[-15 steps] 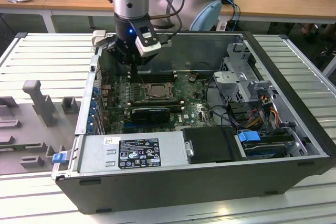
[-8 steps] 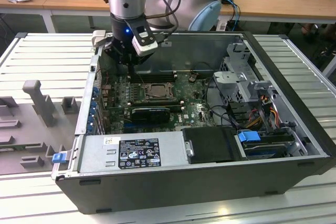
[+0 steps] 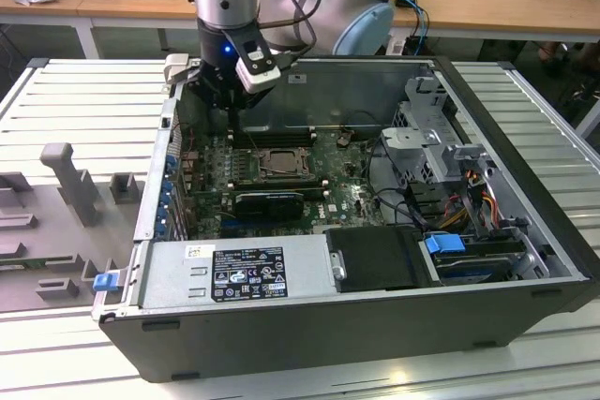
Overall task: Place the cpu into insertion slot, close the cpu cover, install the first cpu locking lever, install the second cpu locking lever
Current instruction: 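Install the first cpu locking lever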
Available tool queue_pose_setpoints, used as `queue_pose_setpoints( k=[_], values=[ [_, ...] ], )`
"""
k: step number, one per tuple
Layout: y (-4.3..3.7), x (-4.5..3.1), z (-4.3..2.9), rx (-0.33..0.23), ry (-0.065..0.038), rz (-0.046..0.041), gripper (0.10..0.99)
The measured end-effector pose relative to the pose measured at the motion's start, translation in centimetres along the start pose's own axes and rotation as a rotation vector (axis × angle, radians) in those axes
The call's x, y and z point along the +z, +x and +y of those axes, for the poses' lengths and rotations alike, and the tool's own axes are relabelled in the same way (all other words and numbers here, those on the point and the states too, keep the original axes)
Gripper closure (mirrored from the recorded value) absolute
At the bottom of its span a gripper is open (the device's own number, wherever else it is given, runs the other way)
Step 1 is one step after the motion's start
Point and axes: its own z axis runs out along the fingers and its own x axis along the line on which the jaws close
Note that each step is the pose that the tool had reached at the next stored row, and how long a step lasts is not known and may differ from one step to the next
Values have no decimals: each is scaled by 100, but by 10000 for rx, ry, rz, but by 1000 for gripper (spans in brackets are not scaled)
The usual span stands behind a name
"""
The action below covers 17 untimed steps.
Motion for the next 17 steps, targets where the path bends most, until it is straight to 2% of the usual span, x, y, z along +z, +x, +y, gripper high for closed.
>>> queue_pose_setpoints(
  k=[4, 6, 9, 10, 14, 17],
  values=[
    [-87, 3, 18, -30, -1, 1, 980],
    [-172, 3, 20, -29, -1, 1, 980],
    [-324, 7, 21, -31, -1, 5, 980],
    [-402, 11, 22, -32, 0, 8, 980],
    [-621, 27, 23, -48, 0, 9, 980],
    [-653, 50, 23, -49, -6, 9, 980]
  ],
)
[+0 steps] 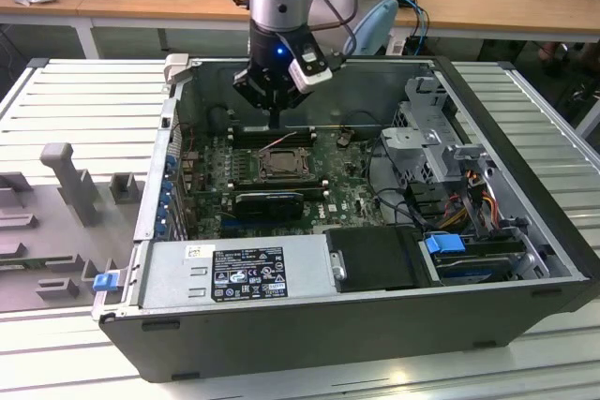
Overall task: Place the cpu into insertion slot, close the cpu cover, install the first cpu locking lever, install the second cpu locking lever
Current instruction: 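Install the first cpu locking lever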
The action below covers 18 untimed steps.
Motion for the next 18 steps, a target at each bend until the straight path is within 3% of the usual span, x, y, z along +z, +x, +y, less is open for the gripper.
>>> queue_pose_setpoints(
  k=[3, 4, 6, 7, 12, 15, 18],
  values=[
    [0, 22, -2, -3, -38, -42, 980],
    [0, 24, -2, -13, -35, -122, 980],
    [-1, 32, -2, -64, -38, -446, 980],
    [-1, 38, -2, -105, -43, -525, 980],
    [-2, 109, -5, -187, -43, -539, 980],
    [-3, 111, -5, -262, -116, -557, 980],
    [-4, 122, -5, -360, -151, -685, 980]
  ],
)
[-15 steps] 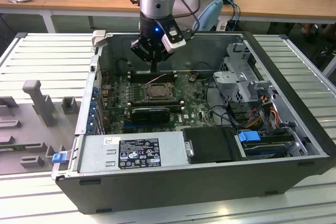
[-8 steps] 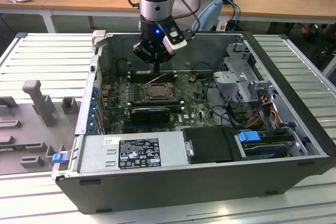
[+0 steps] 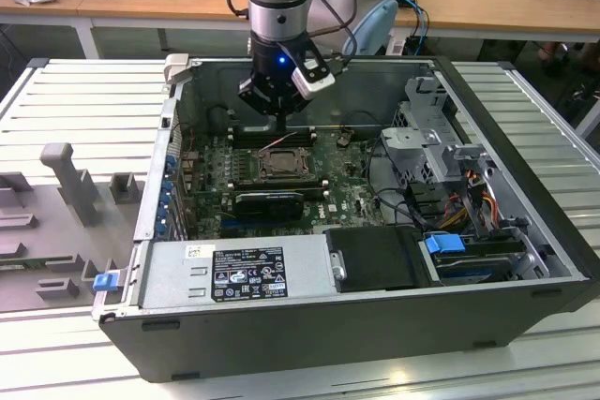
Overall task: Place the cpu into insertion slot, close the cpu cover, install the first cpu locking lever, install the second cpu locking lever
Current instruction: 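Install the first cpu locking lever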
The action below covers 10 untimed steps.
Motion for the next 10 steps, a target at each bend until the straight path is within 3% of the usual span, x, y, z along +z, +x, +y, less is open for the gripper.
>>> queue_pose_setpoints(
  k=[7, 10],
  values=[
    [1, 12, -1, -9, -1, -10, 980],
    [2, 20, 0, -41, -146, -50, 980]
  ],
)
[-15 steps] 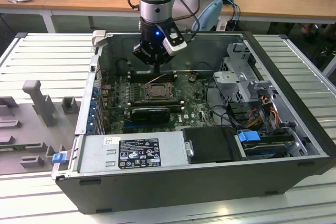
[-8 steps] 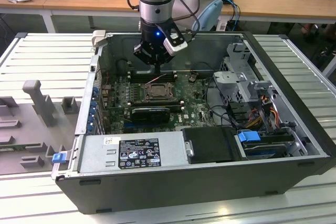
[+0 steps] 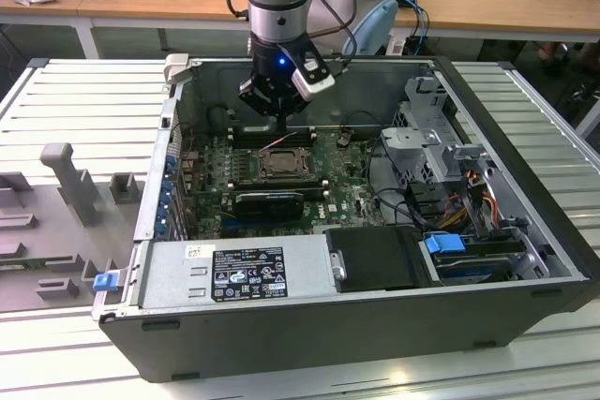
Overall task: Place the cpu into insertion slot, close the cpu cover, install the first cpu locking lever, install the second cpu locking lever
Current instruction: 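Install the first cpu locking lever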
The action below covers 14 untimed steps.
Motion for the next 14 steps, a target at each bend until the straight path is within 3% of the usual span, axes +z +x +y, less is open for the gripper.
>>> queue_pose_setpoints(
  k=[14],
  values=[
    [-85, 190, 8, -73, -1, -5, 980]
  ],
)
